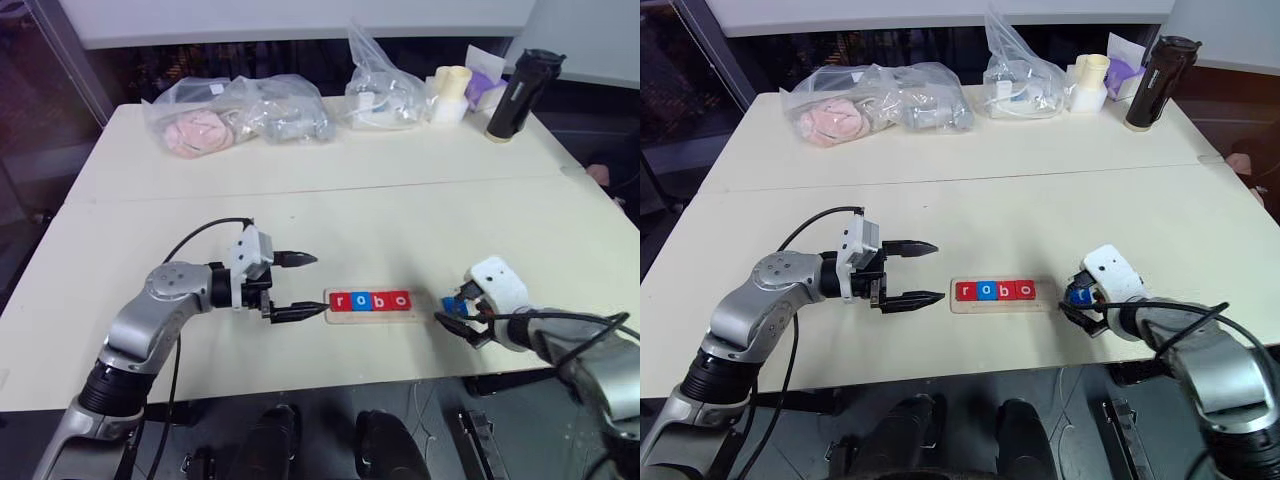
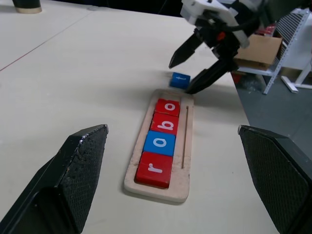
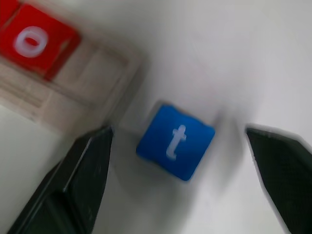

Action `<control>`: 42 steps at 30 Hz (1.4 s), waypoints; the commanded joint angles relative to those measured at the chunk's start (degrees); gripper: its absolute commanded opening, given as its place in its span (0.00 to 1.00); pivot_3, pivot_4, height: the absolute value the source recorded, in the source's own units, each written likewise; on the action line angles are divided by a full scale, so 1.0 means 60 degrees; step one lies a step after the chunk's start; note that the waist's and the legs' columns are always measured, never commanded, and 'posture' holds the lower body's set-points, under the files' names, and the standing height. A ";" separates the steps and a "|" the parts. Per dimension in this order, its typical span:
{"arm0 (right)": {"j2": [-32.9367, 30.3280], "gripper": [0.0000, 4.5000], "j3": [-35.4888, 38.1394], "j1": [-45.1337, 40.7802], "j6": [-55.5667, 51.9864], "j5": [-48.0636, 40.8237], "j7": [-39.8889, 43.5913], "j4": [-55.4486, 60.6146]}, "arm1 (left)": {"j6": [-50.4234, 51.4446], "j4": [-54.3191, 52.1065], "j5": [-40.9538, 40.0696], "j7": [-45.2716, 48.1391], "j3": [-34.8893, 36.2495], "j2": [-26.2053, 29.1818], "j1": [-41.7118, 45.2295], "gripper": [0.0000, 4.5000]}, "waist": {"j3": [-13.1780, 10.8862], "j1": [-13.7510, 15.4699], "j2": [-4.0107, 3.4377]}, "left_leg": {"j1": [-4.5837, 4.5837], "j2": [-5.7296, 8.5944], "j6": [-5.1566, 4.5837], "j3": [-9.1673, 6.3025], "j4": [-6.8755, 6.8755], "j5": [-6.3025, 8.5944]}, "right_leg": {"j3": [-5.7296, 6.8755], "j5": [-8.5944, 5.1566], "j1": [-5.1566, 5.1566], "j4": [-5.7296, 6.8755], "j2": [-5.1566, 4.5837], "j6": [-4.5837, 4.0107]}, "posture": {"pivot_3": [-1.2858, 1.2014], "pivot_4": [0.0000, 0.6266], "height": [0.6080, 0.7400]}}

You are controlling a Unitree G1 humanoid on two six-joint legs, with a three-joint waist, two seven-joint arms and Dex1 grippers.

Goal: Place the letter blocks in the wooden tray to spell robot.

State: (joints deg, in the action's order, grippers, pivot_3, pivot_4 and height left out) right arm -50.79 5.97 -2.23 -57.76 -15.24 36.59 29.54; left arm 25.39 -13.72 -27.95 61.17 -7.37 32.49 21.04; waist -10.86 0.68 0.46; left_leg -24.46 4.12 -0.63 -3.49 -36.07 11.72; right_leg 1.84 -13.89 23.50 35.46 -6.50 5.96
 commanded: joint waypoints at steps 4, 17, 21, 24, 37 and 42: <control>-0.1075 0.98 -0.0225 -0.0306 0.4888 0.0411 0.2844 -0.2931 | -0.0176 -0.0131 -0.0017 0.0030 0.0129 0.0020 0.0181 1.00 | -0.0003 0.0006 0.0002 | 0.0000 0.0001 -0.0012 0.0004 -0.0006 0.0008 | -0.0002 0.0006 -0.0007 -0.0013 -0.0002 0.0010 | 0.52 0.24 0.88; -0.1060 0.98 -0.1788 -0.2717 0.7939 0.1115 0.5910 -0.7299 | -0.0150 -0.0324 -0.0033 -0.0115 0.0233 0.0097 0.0060 1.00 | -0.0004 0.0024 0.0001 | 0.0001 0.0002 -0.0011 0.0002 -0.0010 0.0009 | -0.0005 0.0008 -0.0009 -0.0013 -0.0005 0.0005 | 0.52 0.24 0.88; -0.1066 0.93 -0.1899 -0.2842 0.8156 0.1156 0.6338 -0.7568 | -0.0164 -0.0366 -0.0035 -0.0149 0.0270 0.0129 0.0024 1.00 | -0.0003 0.0025 0.0000 | 0.0001 0.0003 -0.0011 0.0001 -0.0009 0.0009 | -0.0009 0.0008 -0.0009 -0.0013 -0.0006 0.0005 | 0.52 0.24 0.88; -0.1101 0.67 -0.1812 -0.2773 0.8200 0.1099 0.6476 -0.7479 | -0.0154 -0.0415 -0.0047 -0.0194 0.0280 0.0134 -0.0020 1.00 | -0.0003 0.0019 0.0000 | 0.0001 0.0003 -0.0010 0.0000 -0.0009 0.0010 | -0.0013 0.0009 -0.0008 -0.0012 -0.0006 0.0005 | 0.52 0.24 0.88; -0.1097 0.25 -0.1875 -0.3414 0.7246 0.0651 0.6926 -0.4920 | -0.0200 -0.0265 -0.0051 -0.0175 0.0162 0.0060 0.0117 1.00 | -0.0006 0.0006 -0.0007 | 0.0000 0.0002 -0.0008 0.0001 -0.0007 0.0010 | -0.0019 0.0010 0.0004 -0.0003 -0.0005 0.0006 | 0.52 0.24 0.88; -0.0900 0.25 -0.2312 -0.3619 0.7269 0.0944 0.7043 -0.5038 | -0.0167 -0.0269 -0.0063 -0.0197 0.0183 0.0060 0.0134 1.00 | -0.0006 0.0037 -0.0005 | -0.0001 0.0007 -0.0005 0.0000 -0.0010 0.0012 | -0.0018 0.0009 -0.0002 -0.0007 -0.0013 0.0005 | 0.52 0.24 0.88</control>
State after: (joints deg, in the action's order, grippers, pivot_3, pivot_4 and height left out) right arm -56.24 -7.87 -23.23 -14.69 -9.89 78.41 -0.47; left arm 25.39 -14.16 -27.92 59.78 -7.19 32.97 21.04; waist -10.90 0.91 0.43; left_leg -24.47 4.18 -0.66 -3.49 -36.13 11.80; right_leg 1.73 -13.83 23.49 35.41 -6.60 5.99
